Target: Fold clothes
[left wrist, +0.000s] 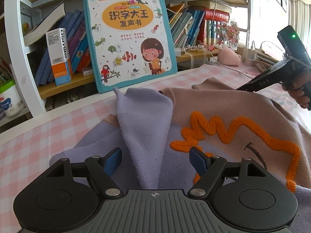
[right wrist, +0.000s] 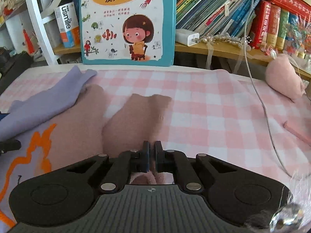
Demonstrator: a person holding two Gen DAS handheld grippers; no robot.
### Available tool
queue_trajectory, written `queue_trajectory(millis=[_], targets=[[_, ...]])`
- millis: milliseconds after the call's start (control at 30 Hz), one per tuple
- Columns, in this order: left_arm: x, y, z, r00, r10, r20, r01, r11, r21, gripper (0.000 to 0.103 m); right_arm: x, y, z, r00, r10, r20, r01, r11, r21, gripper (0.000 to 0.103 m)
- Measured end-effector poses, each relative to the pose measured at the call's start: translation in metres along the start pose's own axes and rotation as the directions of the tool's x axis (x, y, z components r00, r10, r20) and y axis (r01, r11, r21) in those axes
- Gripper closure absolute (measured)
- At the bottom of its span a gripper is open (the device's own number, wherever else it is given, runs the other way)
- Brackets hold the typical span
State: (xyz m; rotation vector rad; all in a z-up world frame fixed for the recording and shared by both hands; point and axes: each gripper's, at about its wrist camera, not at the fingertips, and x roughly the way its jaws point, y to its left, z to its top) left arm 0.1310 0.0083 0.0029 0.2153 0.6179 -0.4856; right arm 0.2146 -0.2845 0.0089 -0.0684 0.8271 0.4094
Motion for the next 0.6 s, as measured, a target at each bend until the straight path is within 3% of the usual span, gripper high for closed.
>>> queue_trajectory(millis=[200,333,467,600], targets=[[-0.003,-0.001,0.001,1.000,-0.002,0.009,0.002,1.000,0.008,0.024,-0.033,0.001,0.003,0.991,-0.055,0.122,0.058,0.998,-0.024,0.099],[-0.006,-0.003,0.002,1.000,0.003,0.016,-0.003,1.000,0.017,0.024,-0.063,-0.005,0.011,0.959,-0.151,0.239,0.163,0.986,-0.034,0.099],[-0.009,-0.003,0.003,1.000,0.007,0.024,-0.007,1.000,0.023,0.024,-0.091,-0.022,0.014,0.901,-0.276,0.335,0.291,0.957,0.005,0.099],[-0.008,-0.002,0.003,1.000,0.010,0.022,-0.011,1.000,0.023,0.024,-0.110,-0.047,0.008,0.809,-0.443,0.386,0.455,0.888,0.066,0.099]])
